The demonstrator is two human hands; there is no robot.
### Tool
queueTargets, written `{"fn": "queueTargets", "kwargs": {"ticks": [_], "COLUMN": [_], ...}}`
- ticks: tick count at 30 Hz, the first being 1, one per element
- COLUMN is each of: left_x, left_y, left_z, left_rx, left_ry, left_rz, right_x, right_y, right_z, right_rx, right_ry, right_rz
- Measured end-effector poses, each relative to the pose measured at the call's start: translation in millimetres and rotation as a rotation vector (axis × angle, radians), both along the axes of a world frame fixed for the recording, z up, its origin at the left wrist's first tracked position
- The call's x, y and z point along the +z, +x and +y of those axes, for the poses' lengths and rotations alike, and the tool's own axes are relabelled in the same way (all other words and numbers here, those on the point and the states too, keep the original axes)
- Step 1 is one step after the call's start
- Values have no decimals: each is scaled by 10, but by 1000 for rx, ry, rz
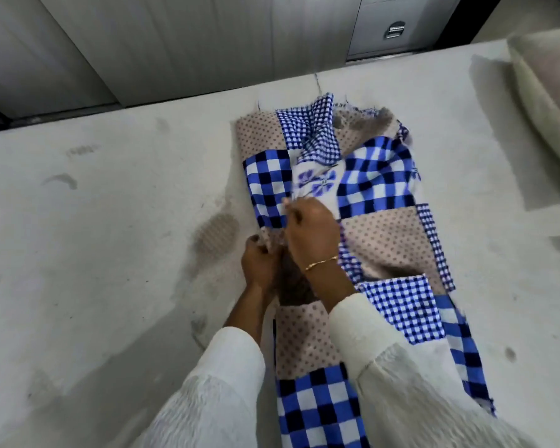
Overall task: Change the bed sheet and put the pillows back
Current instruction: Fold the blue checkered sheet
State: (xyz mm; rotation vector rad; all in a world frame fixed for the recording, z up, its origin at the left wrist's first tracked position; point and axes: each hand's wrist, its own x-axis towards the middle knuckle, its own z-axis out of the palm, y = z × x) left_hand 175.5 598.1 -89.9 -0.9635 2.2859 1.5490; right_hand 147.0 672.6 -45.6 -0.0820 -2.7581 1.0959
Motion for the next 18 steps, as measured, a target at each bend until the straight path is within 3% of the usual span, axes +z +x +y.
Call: {"fn": "queueTargets", "kwargs": {"ticks": [3, 7, 10, 13, 15, 18], "left_x": [142, 308, 438, 428, 346, 171], "left_y": [19, 45, -22, -87, -95, -93], "left_z": [52, 216, 472, 621, 677, 892], "left_rx": [-215, -188, -223, -164, -39, -204], "left_ry": [186, 419, 488, 739, 667, 180], "left_rz": [19, 9, 5, 11, 40, 163], "right_x": [-156, -107, 1, 84, 113, 157], "right_y": [10, -73, -178, -171, -130, -66], "right_z": [-195, -17, 234, 555, 752, 944], "right_rx": [146, -79, -283, -457, -509, -571], "right_ry": [63, 4, -180, -174, -178, -201], "right_rz": [-142, -424, -371, -294, -211, -52]}}
